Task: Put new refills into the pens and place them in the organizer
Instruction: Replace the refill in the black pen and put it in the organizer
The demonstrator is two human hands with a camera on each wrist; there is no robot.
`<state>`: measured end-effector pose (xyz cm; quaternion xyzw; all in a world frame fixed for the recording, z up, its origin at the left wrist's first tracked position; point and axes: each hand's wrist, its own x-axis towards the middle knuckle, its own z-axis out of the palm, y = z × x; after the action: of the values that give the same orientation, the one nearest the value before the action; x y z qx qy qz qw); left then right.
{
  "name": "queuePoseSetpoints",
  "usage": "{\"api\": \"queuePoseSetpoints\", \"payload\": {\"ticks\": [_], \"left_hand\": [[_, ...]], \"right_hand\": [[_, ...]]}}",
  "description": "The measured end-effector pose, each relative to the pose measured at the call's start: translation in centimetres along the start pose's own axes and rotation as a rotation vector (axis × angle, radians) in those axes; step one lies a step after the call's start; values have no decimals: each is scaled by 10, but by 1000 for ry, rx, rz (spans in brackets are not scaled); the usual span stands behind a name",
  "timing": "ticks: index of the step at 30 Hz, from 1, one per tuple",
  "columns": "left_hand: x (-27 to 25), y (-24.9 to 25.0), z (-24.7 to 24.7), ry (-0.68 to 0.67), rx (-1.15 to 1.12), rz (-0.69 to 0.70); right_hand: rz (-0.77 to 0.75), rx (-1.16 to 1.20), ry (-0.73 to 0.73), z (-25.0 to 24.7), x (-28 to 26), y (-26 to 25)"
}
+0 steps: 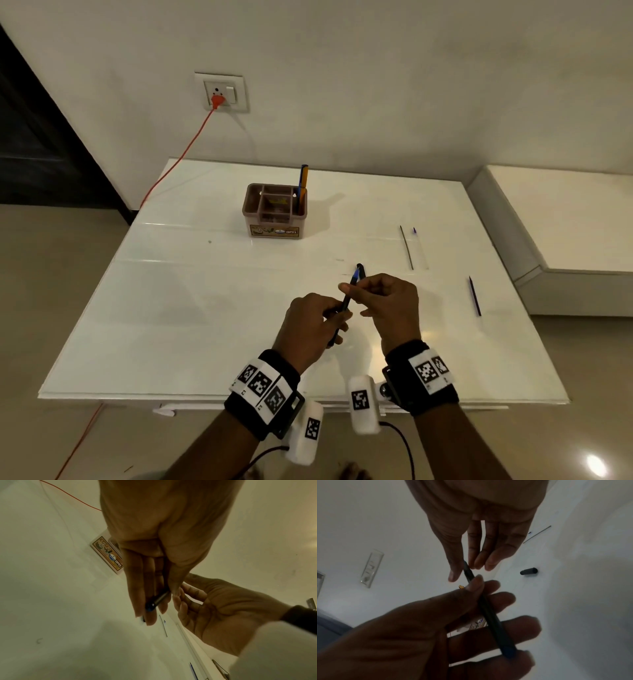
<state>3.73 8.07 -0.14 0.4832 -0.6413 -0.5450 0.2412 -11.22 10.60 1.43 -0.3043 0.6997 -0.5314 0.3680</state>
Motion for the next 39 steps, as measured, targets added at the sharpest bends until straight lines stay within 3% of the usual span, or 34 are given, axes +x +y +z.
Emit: {"api": "queuePoseSetpoints", "payload": {"ticks": [9, 15, 20, 24, 27, 32, 39], "left_hand": [[10, -2, 6, -9, 28, -1], [13, 4, -2, -97, -116, -57], [12, 13, -6, -176, -234, -72], [12, 4, 4, -24, -57, 0], [10, 2, 11, 0, 14, 45], [9, 10, 4, -122, -111, -18], [5, 21, -10, -309, -350, -41]], "right_hand": [[-33, 86, -65, 6, 26, 4], [-50, 199, -181, 1, 32, 1], [32, 265, -289, -9, 35, -7], [11, 184, -200, -2, 31, -6], [-7, 191, -93, 5, 29, -4], [-35, 262, -121, 5, 27, -8], [27, 361, -347, -4, 27, -15]]}}
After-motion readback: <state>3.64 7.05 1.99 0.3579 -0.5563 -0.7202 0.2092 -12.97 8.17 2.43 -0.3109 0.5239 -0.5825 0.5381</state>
